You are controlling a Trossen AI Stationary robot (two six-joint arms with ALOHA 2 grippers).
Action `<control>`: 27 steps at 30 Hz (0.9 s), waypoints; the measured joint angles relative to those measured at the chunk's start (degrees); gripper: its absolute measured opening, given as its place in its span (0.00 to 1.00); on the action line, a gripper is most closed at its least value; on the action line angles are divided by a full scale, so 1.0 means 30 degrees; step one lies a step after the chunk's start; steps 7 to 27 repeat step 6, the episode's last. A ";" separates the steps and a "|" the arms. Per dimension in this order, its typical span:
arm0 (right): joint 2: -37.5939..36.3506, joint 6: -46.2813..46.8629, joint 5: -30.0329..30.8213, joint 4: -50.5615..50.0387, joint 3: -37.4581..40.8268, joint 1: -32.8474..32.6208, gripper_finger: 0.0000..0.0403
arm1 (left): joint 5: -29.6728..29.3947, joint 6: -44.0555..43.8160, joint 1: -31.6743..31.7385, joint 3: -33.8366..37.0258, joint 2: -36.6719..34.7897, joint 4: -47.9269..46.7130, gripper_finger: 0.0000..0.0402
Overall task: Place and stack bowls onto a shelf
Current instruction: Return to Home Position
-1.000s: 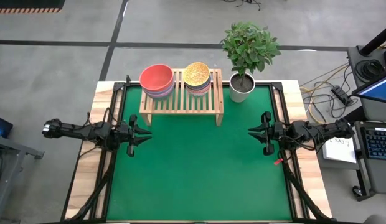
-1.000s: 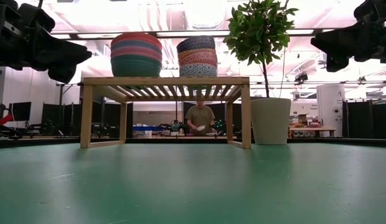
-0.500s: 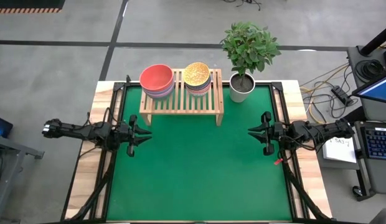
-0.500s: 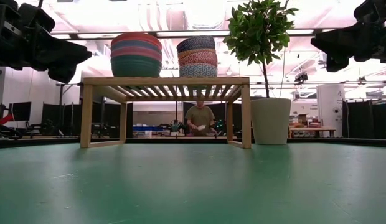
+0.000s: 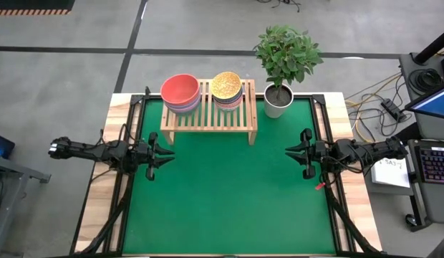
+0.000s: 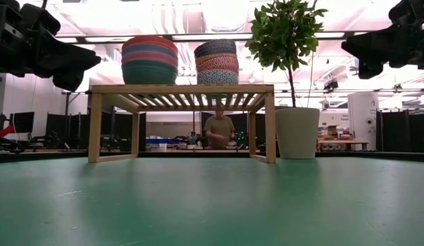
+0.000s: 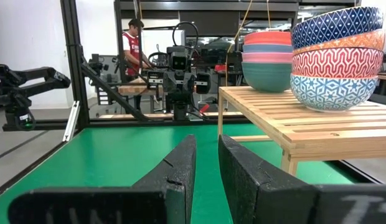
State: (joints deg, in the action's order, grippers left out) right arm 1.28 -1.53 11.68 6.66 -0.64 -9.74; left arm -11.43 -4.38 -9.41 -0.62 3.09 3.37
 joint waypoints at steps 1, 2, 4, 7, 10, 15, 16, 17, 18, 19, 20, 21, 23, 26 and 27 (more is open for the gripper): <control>0.0000 -0.0022 0.0000 0.0002 0.0000 0.0007 0.15 | -0.0004 0.0007 0.0000 0.0000 0.0000 -0.0004 0.18; 0.0000 -0.0045 0.0000 0.0000 0.0000 0.0007 0.15 | 0.0003 0.0000 0.0007 0.0000 0.0000 0.0003 0.18; 0.0000 0.0003 0.0000 0.0000 0.0000 0.0001 0.15 | -0.0004 0.0007 0.0000 0.0000 0.0000 0.0004 0.18; 0.0000 -0.0045 0.0000 0.0001 0.0006 0.0007 0.15 | -0.0003 0.0006 0.0007 0.0000 0.0000 -0.0002 0.18; 0.0000 -0.0045 0.0000 0.0001 0.0006 0.0007 0.15 | -0.0003 0.0006 0.0007 0.0000 0.0000 -0.0002 0.18; 0.0000 -0.0045 0.0000 0.0001 0.0006 0.0007 0.15 | -0.0003 0.0006 0.0007 0.0000 0.0000 -0.0002 0.18; 0.0000 -0.0045 0.0000 0.0001 0.0006 0.0007 0.15 | -0.0003 0.0006 0.0007 0.0000 0.0000 -0.0002 0.18; 0.0000 -0.0045 0.0000 0.0001 0.0006 0.0007 0.15 | -0.0003 0.0006 0.0007 0.0000 0.0000 -0.0002 0.18; 0.0000 -0.0045 0.0000 0.0001 0.0006 0.0007 0.15 | -0.0003 0.0006 0.0007 0.0000 0.0000 -0.0002 0.18; 0.0000 -0.0045 0.0000 0.0001 0.0006 0.0007 0.15 | -0.0003 0.0006 0.0007 0.0000 0.0000 -0.0002 0.18; 0.0000 -0.0045 0.0000 0.0001 0.0006 0.0007 0.15 | -0.0003 0.0006 0.0007 0.0000 0.0000 -0.0002 0.18; 0.0000 -0.0045 0.0000 0.0001 0.0006 0.0007 0.15 | -0.0003 0.0006 0.0007 0.0000 0.0000 -0.0002 0.18; 0.0000 -0.0045 0.0000 0.0001 0.0006 0.0007 0.15 | -0.0003 0.0006 0.0007 0.0000 0.0000 -0.0002 0.18; 0.0000 -0.0045 0.0000 0.0001 0.0006 0.0007 0.15 | -0.0003 0.0006 0.0007 0.0000 0.0000 -0.0002 0.18; 0.0000 -0.0045 0.0000 0.0001 0.0006 0.0007 0.15 | -0.0003 0.0006 0.0007 0.0000 0.0000 -0.0002 0.18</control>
